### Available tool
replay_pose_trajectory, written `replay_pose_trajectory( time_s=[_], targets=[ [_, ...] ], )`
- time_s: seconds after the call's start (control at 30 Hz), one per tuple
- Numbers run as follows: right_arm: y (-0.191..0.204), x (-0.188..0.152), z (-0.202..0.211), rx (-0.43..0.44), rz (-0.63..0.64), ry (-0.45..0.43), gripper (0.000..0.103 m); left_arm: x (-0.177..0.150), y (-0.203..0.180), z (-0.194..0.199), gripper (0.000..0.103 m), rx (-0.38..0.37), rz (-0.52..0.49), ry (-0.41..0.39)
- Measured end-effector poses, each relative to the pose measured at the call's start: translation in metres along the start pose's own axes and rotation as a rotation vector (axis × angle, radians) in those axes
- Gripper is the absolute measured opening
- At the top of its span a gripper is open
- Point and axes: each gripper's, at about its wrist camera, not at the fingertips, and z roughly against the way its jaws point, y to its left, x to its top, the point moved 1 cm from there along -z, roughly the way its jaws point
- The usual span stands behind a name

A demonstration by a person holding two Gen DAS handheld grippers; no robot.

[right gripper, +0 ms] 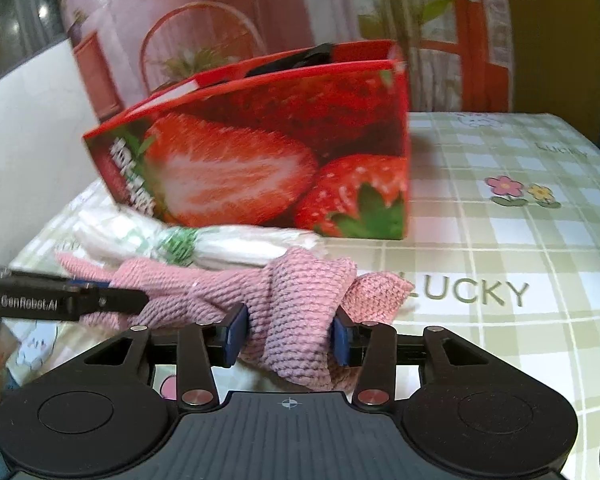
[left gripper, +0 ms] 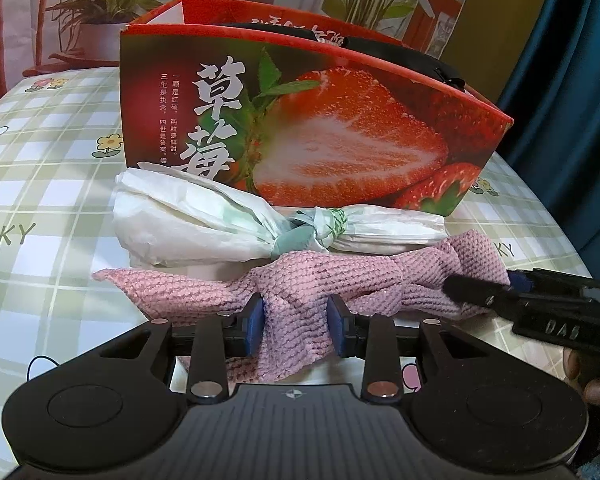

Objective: Organize soft objects
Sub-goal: 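Lower both grippers onto the pink knitted cloth and close them, then lift the pink cloth with both grippers into the red box and release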

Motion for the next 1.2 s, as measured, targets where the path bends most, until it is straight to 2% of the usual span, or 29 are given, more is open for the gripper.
replay_pose_trajectory(
  time_s=[0.17, 0.27, 0.57, 0.63, 0.73, 0.77, 0.83, 1.0, 1.2],
  targets=[
    [-0.014, 0.001, 0.007, -0.009, -0.063, -0.025, 0.042, 0.000, 0.000, 0.000, 0.036, -0.002, 0.005, -0.001],
    [-0.014, 0.001, 0.006, -0.003, -0.063, -0.018, 0.038, 0.000, 0.000, 0.001, 0.036, -0.004, 0.007, -0.003],
    [-0.016, 0.001, 0.005, -0.029, -0.082, -0.018, 0.039, -0.001, 0.000, 0.001, 0.036, -0.006, 0.012, -0.004],
    [-0.016, 0.000, 0.005, -0.024, -0.077, -0.012, 0.035, -0.001, 0.000, 0.001, 0.036, -0.007, 0.013, -0.004],
    [-0.013, 0.000, 0.003, -0.005, -0.057, 0.004, 0.024, -0.001, 0.001, 0.001, 0.033, -0.004, 0.022, -0.002],
    [-0.010, 0.001, 0.003, 0.000, -0.047, 0.006, 0.018, 0.000, 0.001, 0.002, 0.029, -0.003, 0.022, -0.002],
    [-0.005, 0.002, 0.005, 0.018, -0.026, 0.011, 0.015, 0.002, 0.000, 0.007, 0.025, -0.002, 0.016, -0.011],
    [0.003, 0.013, 0.020, 0.050, 0.001, -0.027, 0.014, 0.010, -0.006, 0.035, 0.023, -0.020, -0.008, -0.099],
    [0.009, 0.036, 0.048, 0.091, 0.025, -0.104, 0.014, 0.028, -0.019, 0.079, 0.023, -0.030, -0.076, -0.239]
  ],
)
